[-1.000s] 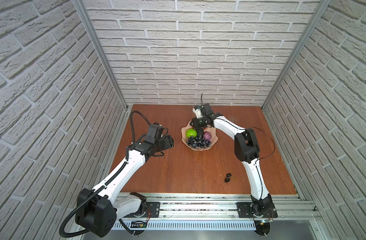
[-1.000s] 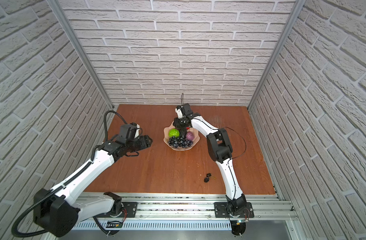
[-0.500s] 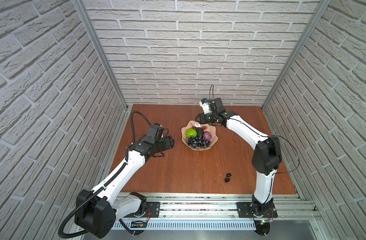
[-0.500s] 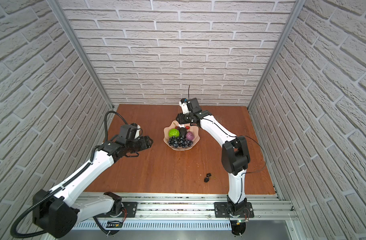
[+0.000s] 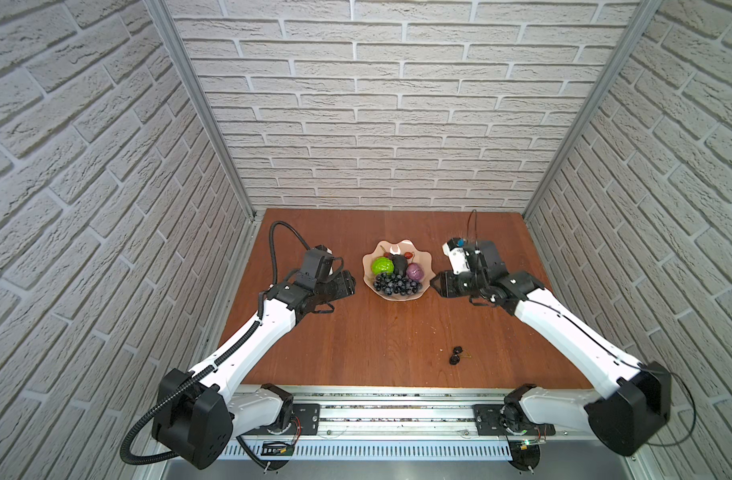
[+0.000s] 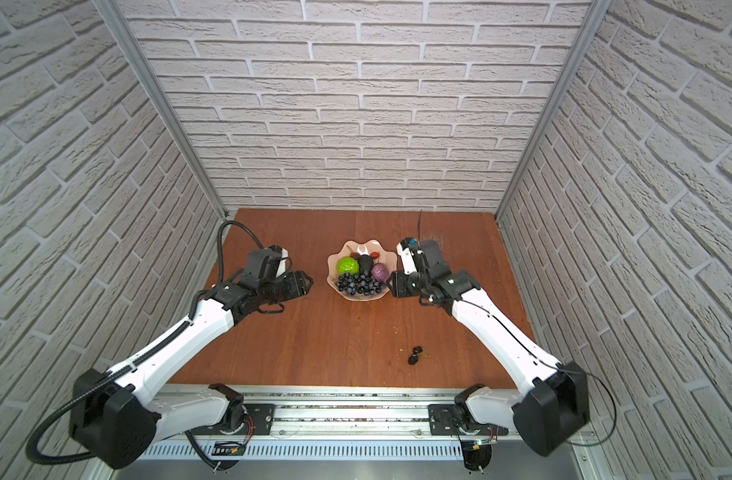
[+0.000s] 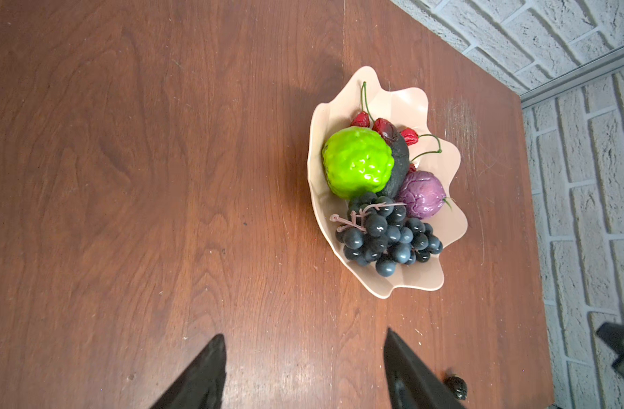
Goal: Place and organize the fake fruits in the fruit bowl
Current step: 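Move the right gripper to the dark cherry pair nearer the robot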
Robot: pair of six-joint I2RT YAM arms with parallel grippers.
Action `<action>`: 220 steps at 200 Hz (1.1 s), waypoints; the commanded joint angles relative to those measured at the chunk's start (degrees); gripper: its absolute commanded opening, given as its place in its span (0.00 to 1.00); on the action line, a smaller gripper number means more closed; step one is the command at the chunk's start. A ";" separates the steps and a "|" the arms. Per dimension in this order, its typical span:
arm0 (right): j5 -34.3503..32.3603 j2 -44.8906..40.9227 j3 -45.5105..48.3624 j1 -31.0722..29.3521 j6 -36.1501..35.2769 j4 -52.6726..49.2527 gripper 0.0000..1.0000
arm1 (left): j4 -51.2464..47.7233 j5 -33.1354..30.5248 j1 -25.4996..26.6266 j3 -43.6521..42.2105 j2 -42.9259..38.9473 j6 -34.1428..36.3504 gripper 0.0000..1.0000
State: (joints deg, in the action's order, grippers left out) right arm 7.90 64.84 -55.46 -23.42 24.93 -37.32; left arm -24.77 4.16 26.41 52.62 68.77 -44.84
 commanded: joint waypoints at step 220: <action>9.98 -25.63 37.67 13.71 30.32 -4.38 0.62 | 9.65 -1.53 3.64 -1.35 5.48 -0.53 0.71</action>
State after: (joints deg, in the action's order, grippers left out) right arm 13.72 38.92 -19.97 -11.73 53.43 -46.81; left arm -17.56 2.33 29.71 49.76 73.69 -46.13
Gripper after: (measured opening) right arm 0.631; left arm 0.712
